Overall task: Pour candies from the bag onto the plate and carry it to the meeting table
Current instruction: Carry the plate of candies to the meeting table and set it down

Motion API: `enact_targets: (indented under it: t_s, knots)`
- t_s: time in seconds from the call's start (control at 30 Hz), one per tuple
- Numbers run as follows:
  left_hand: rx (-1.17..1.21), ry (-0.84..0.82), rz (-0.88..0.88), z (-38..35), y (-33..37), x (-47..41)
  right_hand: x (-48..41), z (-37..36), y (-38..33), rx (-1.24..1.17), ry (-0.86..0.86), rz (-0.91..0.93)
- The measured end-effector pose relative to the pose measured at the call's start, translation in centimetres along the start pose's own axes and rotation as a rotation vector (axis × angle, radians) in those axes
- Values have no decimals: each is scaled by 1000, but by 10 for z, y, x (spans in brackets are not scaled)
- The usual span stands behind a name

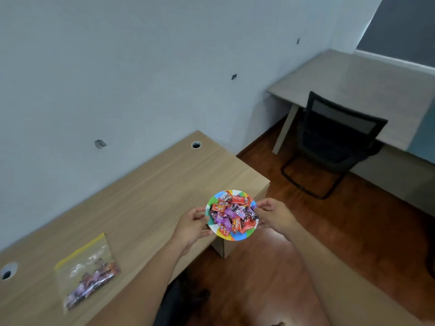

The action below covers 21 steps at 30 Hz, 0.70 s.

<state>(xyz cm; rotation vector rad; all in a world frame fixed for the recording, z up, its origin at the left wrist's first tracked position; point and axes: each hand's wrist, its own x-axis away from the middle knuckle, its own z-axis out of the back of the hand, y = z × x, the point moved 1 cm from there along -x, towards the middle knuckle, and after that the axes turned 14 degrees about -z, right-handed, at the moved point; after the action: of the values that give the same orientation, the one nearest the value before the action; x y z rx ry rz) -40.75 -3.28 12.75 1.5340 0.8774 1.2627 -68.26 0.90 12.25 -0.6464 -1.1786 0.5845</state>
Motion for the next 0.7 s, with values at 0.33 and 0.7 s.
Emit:
enact_targets:
  t_s: [0.33,0.7]
  knots:
    - [-21,-103,5,-169,0,-19,-1,163,45,-80,93,-59]
    - [-116,-349,14,-340,15,-43,12,311,109,-224,299,-104]
